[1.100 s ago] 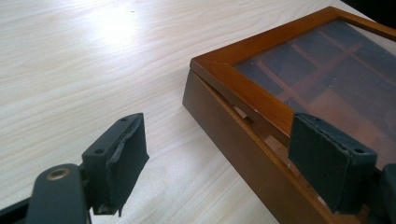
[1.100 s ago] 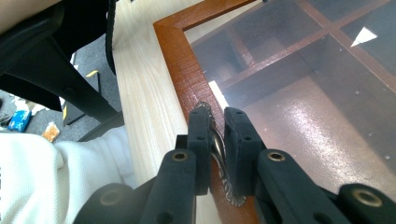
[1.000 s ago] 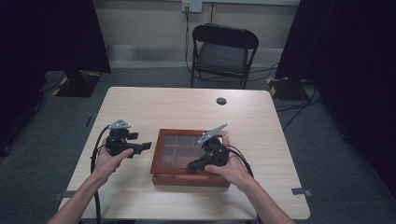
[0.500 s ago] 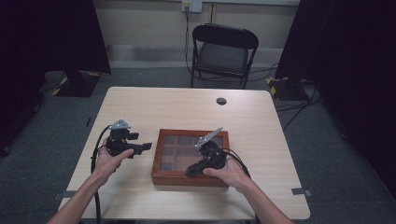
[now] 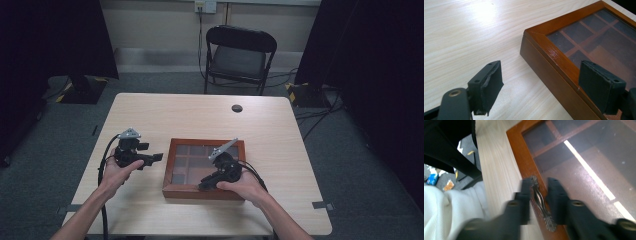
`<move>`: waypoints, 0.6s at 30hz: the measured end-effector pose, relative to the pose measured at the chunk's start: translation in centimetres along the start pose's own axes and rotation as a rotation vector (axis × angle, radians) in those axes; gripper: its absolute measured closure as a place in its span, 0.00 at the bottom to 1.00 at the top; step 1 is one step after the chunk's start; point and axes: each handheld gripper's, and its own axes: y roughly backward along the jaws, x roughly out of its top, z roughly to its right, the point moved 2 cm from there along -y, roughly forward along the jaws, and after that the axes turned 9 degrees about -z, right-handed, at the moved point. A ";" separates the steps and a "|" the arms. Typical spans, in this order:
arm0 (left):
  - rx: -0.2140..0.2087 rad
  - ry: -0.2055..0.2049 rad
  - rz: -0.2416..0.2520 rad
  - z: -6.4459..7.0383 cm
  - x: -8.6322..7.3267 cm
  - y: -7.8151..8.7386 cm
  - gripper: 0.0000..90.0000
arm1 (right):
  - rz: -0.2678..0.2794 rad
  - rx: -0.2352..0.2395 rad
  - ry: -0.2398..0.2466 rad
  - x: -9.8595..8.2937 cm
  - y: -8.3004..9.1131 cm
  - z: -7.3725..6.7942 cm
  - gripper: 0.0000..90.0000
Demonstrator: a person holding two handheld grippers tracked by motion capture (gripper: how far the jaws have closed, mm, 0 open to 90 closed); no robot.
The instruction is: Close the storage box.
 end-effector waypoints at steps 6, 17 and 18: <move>-0.002 0.008 -0.006 0.1 0.0 0.0 0.21 | 0.090 -0.068 -0.031 0.5 1.2 0.2 0.41; 0.014 0.031 -0.013 -0.4 -0.7 0.8 0.22 | 0.256 -0.236 -0.210 -1.9 5.0 2.1 0.17; 0.019 0.028 -0.014 -0.6 -1.0 1.0 0.22 | 0.259 -0.259 -0.230 -2.3 5.3 2.3 0.16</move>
